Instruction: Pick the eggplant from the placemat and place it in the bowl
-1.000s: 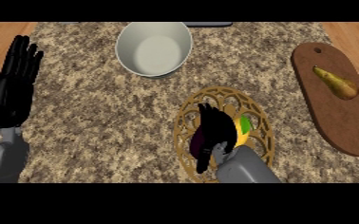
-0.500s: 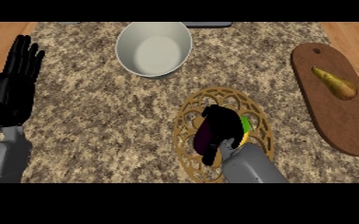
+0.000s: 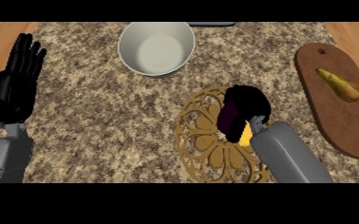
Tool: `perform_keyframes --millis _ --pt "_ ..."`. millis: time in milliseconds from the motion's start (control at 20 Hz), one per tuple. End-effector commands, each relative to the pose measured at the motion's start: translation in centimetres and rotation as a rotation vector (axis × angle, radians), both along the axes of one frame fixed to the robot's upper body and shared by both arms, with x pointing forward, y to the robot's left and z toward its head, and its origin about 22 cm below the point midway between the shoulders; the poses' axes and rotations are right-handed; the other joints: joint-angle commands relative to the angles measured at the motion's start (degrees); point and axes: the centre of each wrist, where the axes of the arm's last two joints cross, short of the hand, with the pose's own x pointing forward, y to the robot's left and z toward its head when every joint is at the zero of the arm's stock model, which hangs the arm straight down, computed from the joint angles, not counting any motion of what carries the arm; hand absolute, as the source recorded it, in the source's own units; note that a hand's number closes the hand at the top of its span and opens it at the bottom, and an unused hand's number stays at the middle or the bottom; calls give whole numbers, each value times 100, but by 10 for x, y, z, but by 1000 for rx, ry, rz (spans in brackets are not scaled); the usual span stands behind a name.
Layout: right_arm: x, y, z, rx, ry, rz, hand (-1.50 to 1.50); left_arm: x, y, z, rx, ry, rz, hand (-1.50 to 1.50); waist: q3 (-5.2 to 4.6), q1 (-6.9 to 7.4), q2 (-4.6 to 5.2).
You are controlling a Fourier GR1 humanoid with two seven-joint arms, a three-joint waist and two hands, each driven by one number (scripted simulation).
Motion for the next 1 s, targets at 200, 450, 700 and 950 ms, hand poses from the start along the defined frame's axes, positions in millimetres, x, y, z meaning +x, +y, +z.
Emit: perform_keyframes --millis 200,450,700,950 --pt "56 -145 87 -61 -145 179 150 6 -12 4 1 -34 -60 0 34 300 233" --pt "67 -206 117 -73 -251 207 150 11 -23 8 -1 -34 -84 0 43 443 251" --pt "78 -236 135 -38 -408 212 150 14 -20 10 -7 -41 -72 0 32 444 199" --pt "90 -246 170 164 -497 341 150 14 -17 8 -4 -22 -78 0 20 380 144"
